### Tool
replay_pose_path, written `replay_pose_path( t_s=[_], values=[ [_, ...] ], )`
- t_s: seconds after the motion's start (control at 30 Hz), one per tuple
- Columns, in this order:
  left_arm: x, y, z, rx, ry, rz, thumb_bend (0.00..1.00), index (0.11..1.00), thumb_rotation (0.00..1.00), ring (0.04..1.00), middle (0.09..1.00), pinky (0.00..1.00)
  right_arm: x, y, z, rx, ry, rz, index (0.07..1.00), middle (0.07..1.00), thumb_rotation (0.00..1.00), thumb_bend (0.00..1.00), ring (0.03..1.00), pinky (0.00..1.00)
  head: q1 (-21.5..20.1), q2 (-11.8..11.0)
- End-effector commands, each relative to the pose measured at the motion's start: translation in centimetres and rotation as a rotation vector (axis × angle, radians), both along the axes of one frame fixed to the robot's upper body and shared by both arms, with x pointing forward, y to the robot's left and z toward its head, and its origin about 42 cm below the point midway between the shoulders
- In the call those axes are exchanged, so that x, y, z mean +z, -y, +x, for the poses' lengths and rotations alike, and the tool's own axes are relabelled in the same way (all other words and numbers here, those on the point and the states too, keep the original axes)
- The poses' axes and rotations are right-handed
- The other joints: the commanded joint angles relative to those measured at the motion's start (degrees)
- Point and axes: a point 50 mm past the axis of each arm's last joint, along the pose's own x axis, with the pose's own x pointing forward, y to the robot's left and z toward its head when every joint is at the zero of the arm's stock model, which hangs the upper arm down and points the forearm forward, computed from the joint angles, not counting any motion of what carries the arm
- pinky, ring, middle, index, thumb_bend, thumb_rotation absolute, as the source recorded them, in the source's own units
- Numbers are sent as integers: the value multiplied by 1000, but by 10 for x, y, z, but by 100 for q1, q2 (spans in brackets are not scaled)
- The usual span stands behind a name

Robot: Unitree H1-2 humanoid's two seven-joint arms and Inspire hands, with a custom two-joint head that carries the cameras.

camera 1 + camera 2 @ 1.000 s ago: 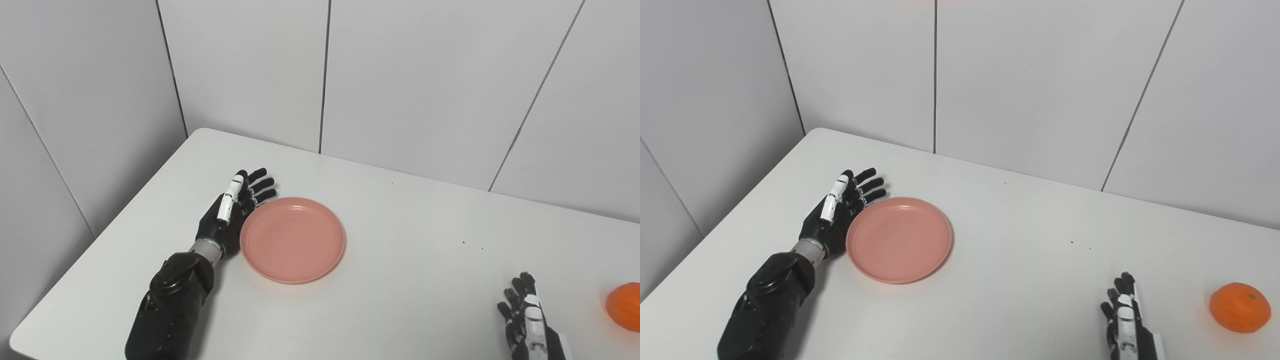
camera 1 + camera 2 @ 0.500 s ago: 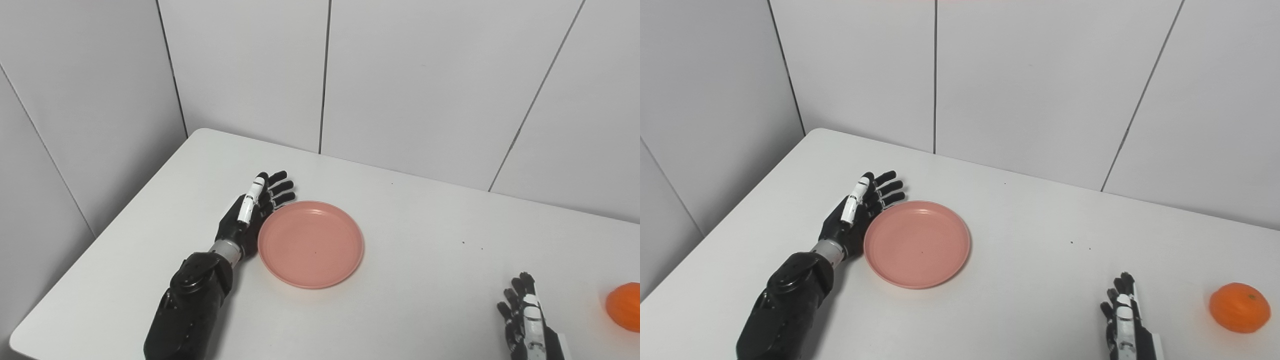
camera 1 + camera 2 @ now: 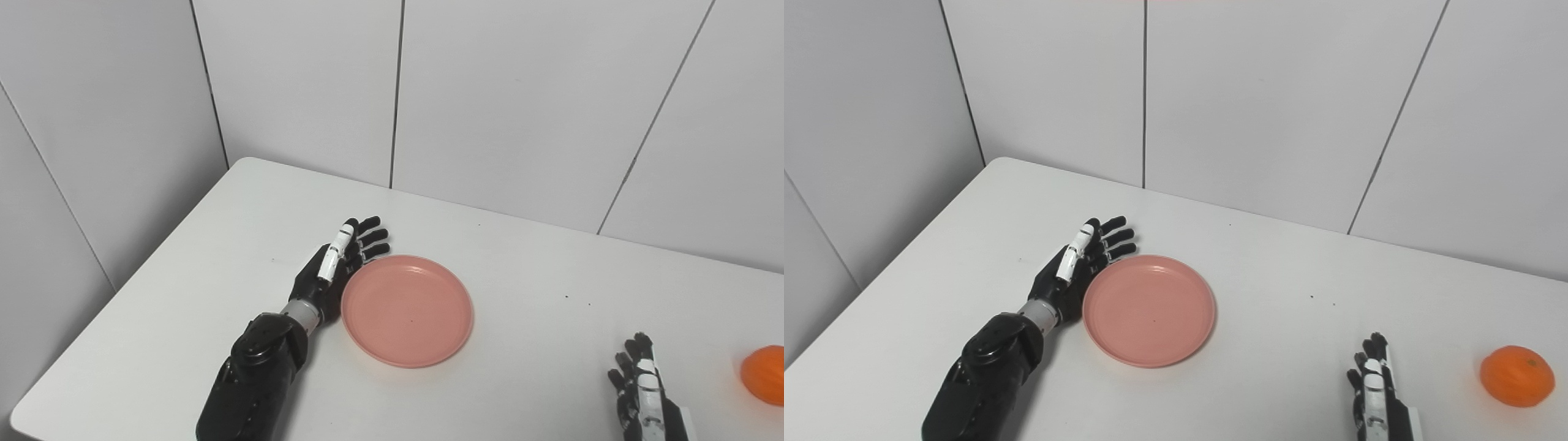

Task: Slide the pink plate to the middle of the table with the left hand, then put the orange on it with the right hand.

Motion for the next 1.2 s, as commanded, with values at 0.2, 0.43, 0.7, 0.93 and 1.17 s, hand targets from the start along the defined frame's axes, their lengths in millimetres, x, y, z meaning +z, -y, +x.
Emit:
replay_pose_path(
  t_s=[0.2,0.43,0.7,0.93,1.17],
  values=[
    [4,27,1,-57,-9,-17,352,842,1000,846,855,819,13,-5,3,6,42,6,1000,1000,1000,214,987,1000,-105,41],
    [12,51,-6,-89,10,-30,360,842,1000,851,860,830,14,-10,3,-3,43,3,1000,1000,1000,230,988,1000,-313,92],
    [7,77,-9,-142,7,-31,379,854,1000,847,864,820,20,-13,3,-16,47,7,999,996,1000,214,985,998,-493,196],
    [3,101,-15,-172,-3,-49,385,851,1000,851,861,825,22,-15,4,-26,61,9,994,993,1000,227,982,991,-601,267],
    [3,119,-24,-191,-6,-70,394,854,1000,852,862,825,25,-15,6,-42,65,16,989,990,1000,266,988,996,-793,341]
  ],
)
